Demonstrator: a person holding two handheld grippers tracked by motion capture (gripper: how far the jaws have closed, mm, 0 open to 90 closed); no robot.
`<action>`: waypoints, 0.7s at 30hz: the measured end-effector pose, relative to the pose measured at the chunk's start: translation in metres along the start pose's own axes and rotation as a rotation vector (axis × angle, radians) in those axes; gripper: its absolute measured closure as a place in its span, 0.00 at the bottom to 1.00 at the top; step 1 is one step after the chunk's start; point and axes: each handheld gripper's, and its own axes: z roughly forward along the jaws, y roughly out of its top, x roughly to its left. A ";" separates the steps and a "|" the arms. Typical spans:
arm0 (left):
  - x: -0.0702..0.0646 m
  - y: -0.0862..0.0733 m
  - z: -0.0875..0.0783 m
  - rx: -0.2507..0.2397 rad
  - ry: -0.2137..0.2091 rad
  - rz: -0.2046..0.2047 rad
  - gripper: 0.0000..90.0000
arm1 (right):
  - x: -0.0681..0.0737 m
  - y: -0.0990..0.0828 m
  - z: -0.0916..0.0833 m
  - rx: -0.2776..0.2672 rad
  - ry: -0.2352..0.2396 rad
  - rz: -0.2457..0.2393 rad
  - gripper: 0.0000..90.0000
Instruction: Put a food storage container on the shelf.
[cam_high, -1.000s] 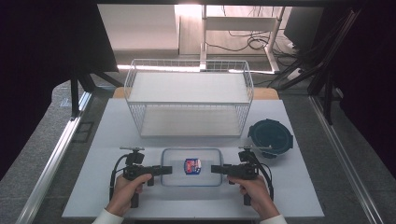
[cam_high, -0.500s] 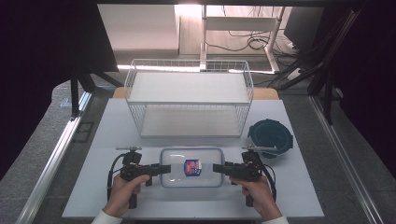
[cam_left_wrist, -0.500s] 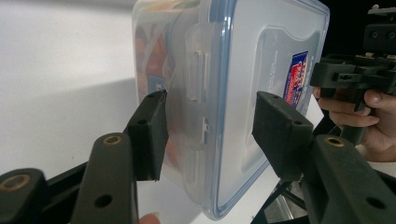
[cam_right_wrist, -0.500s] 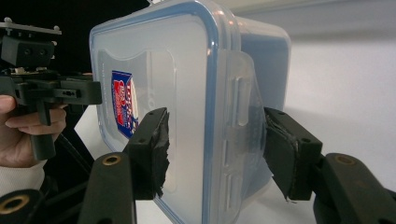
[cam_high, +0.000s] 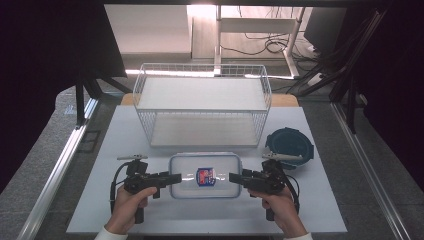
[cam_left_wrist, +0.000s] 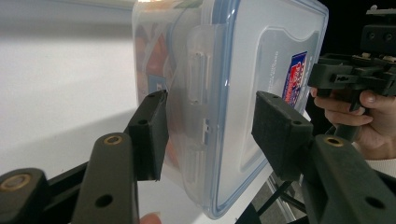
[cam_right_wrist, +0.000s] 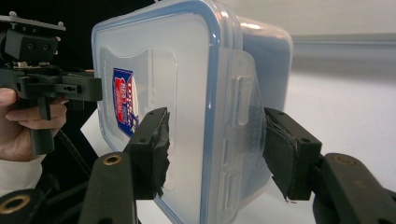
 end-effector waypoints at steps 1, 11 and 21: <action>-0.001 0.001 -0.001 0.000 0.002 0.008 0.52 | 0.001 0.000 -0.001 -0.002 0.000 -0.004 0.48; -0.003 0.013 -0.009 -0.014 -0.018 0.025 0.52 | 0.014 0.015 -0.006 -0.028 -0.016 -0.062 0.48; -0.008 0.031 -0.022 -0.039 -0.018 0.043 0.52 | 0.022 0.037 -0.007 -0.053 -0.002 -0.086 0.48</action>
